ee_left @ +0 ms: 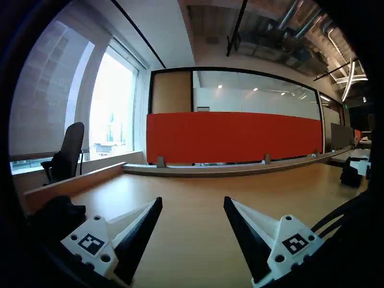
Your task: Fold towel
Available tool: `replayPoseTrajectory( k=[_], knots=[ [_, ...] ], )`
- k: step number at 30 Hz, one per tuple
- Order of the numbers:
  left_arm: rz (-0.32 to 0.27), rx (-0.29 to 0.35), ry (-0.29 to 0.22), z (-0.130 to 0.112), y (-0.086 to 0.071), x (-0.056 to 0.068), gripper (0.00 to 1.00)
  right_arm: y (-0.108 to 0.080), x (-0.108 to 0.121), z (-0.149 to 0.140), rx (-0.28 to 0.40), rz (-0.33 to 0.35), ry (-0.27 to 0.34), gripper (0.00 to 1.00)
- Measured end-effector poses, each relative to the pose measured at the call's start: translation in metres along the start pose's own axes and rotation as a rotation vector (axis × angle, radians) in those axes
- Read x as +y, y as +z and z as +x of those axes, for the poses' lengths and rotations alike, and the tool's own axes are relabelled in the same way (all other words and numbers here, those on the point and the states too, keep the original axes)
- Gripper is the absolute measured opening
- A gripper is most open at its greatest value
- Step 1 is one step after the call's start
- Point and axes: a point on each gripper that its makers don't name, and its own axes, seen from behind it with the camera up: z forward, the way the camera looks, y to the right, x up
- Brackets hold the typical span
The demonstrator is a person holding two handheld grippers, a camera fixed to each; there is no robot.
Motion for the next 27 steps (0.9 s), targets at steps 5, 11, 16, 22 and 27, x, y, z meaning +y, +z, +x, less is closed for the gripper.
replayPoseTrajectory(
  k=[5,11,16,22,27],
  knots=[
    [0.000,0.001,0.000,-0.0015,0.0006,0.0004,0.95,-0.0003,-0.0003,-0.0003,0.000,0.000,0.000,1.00],
    [0.000,0.001,-0.001,-0.0032,0.0010,0.0006,0.95,0.0000,0.0001,0.0002,0.000,0.000,0.000,1.00],
    [0.000,0.001,-0.001,-0.0038,0.0012,0.0009,0.95,-0.0001,0.0000,0.0002,0.000,0.000,0.000,1.00],
    [0.000,0.001,-0.001,-0.0041,0.0013,0.0009,0.95,0.0000,-0.0002,0.0003,0.000,0.000,0.000,1.00],
    [0.000,0.001,-0.002,-0.0044,0.0014,0.0010,0.95,0.0002,-0.0003,-0.0001,0.000,0.000,0.000,1.00]
  ],
)
